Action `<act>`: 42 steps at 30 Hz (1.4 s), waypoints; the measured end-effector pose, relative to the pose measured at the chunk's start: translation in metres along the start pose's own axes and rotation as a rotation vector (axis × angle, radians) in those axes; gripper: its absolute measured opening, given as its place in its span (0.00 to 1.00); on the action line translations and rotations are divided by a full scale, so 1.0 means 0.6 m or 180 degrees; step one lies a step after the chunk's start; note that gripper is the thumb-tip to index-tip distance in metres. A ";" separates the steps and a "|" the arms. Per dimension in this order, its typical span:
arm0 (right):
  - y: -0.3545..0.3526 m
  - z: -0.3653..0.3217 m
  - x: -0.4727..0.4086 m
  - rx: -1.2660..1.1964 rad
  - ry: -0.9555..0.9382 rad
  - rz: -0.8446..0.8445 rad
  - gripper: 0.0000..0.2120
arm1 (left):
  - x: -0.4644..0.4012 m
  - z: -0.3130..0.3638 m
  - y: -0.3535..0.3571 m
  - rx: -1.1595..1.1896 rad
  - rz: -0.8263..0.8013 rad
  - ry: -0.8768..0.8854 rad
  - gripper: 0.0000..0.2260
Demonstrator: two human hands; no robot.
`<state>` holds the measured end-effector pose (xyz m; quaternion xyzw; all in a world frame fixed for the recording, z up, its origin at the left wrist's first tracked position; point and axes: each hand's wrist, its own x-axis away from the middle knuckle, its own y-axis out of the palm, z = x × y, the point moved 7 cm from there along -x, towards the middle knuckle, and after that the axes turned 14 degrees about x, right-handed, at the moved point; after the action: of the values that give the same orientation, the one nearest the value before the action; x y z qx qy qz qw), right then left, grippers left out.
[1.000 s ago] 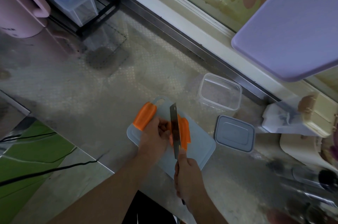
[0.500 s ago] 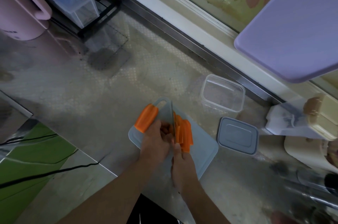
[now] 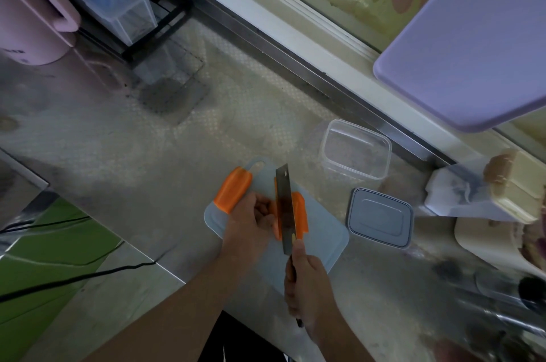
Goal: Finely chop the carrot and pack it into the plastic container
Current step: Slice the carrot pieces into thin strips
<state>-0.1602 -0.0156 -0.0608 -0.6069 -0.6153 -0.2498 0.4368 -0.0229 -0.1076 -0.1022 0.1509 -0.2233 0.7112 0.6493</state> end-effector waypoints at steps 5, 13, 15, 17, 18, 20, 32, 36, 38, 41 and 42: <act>0.002 0.000 0.003 -0.0021 -0.0021 -0.0062 0.27 | -0.001 -0.002 -0.002 -0.0083 -0.0013 0.0051 0.12; 0.005 0.004 0.001 0.0041 0.0022 -0.0058 0.26 | -0.005 -0.011 0.000 -0.0108 -0.0036 -0.0009 0.14; 0.005 0.004 0.001 0.0091 0.0023 -0.0016 0.26 | -0.006 -0.013 0.000 -0.0120 -0.0021 -0.0028 0.14; 0.006 0.006 0.001 0.0138 0.0016 0.0031 0.26 | -0.005 -0.012 0.001 -0.0099 -0.0007 -0.0044 0.13; 0.006 0.008 0.000 0.0161 0.0031 0.0058 0.25 | -0.005 -0.012 0.001 -0.0099 -0.0004 -0.0044 0.13; 0.006 0.016 -0.001 0.0201 0.0056 0.0094 0.26 | -0.004 -0.011 0.000 -0.0104 -0.0001 -0.0029 0.13; 0.007 0.071 0.005 0.0456 0.0179 0.0463 0.32 | -0.002 -0.012 -0.001 -0.0101 0.0007 -0.0044 0.12; -0.001 0.058 0.004 0.0562 0.0161 0.0567 0.28 | -0.001 -0.011 0.000 -0.0114 -0.0031 -0.0042 0.11; 0.001 0.059 0.002 0.0629 0.0172 0.0618 0.28 | -0.001 -0.010 0.000 -0.0105 -0.0055 -0.0041 0.12; 0.007 0.051 0.004 0.0768 0.0089 0.0679 0.27 | 0.001 -0.007 -0.002 -0.0152 -0.0047 -0.0010 0.11; 0.010 0.047 0.001 0.0802 0.0036 0.0690 0.27 | 0.000 -0.007 -0.003 -0.0156 -0.0055 -0.0019 0.11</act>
<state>-0.1610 0.0094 -0.0756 -0.6087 -0.5702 -0.1254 0.5373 -0.0211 -0.1051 -0.1054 0.1391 -0.2413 0.6995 0.6582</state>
